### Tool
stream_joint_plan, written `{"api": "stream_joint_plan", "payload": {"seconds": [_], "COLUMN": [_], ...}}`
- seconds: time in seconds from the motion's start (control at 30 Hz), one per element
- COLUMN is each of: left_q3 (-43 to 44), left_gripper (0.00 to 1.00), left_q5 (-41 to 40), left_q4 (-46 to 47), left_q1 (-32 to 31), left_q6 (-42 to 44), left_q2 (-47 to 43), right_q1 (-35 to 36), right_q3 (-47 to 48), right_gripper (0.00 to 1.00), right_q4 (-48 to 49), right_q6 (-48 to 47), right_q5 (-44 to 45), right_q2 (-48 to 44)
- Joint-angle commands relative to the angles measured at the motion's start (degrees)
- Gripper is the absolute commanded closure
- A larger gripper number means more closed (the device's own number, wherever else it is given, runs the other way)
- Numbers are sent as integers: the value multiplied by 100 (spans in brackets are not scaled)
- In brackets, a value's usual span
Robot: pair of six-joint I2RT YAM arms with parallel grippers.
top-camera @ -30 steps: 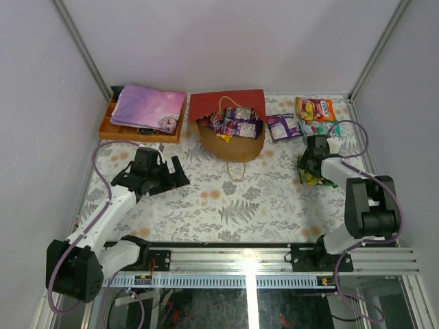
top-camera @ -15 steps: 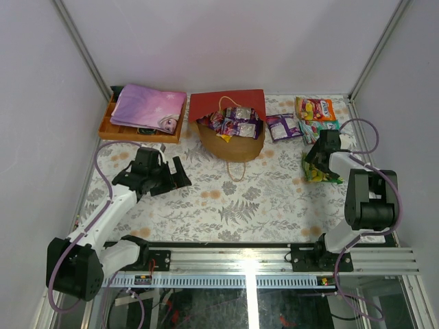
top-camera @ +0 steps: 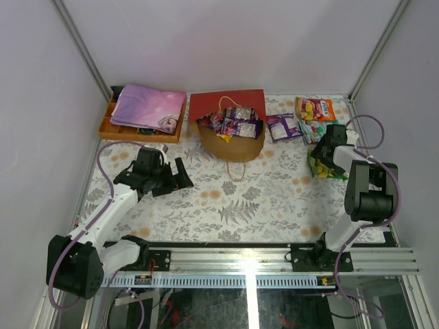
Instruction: Take the snacks out of the paper bag
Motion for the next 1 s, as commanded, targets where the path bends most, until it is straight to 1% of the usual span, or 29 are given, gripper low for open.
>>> {"api": "stream_joint_plan", "payload": {"seconds": [0.0, 0.07, 0.2, 0.3, 0.4, 0.47, 0.53, 0.57, 0.67, 0.77, 0.87, 0.97], "left_q3": [25, 25, 41, 57, 76, 74, 67, 69, 57, 65, 56, 60], "left_gripper": [0, 0, 0, 0, 0, 0, 0, 0, 0, 0, 0, 0], "left_q5": [45, 27, -3, 10, 23, 27, 1, -29, -87, -106, -120, -136], "left_q4": [274, 268, 257, 253, 257, 249, 235, 231, 224, 205, 204, 196], "left_q1": [-67, -77, -89, -99, -94, -95, -95, -102, -117, -124, -137, -152], "left_q6": [107, 107, 107, 111, 116, 116, 116, 114, 107, 107, 107, 107], "left_q2": [-64, -39, 8, 75, 109, 122, 85, 59, -19, -25, -50, -56], "right_q1": [-15, -14, 70, 308, 705, 874, 906, 921, 965, 987, 1033, 1126], "right_q3": [455, 600, 320, 255, 554, 914, 1338, 1561, 2220, 3010, 3640, 3965], "right_gripper": [0, 2, 2, 2, 2, 5, 13, 15, 23, 33, 38, 39], "right_q4": [-258, -464, -303, -210, -143, -109, -58, -41, 74, -73, -189, -310], "right_q6": [-165, -97, -93, -60, -207, -322, -375, -385, -446, -523, -593, -603], "right_q5": [-122, 30, 386, 421, 187, -165, -718, -957, -1460, -1824, -2134, -2373], "right_q2": [339, 172, -969, -1662, -1801, -1523, -1100, -828, -139, 706, 1475, 2076]}}
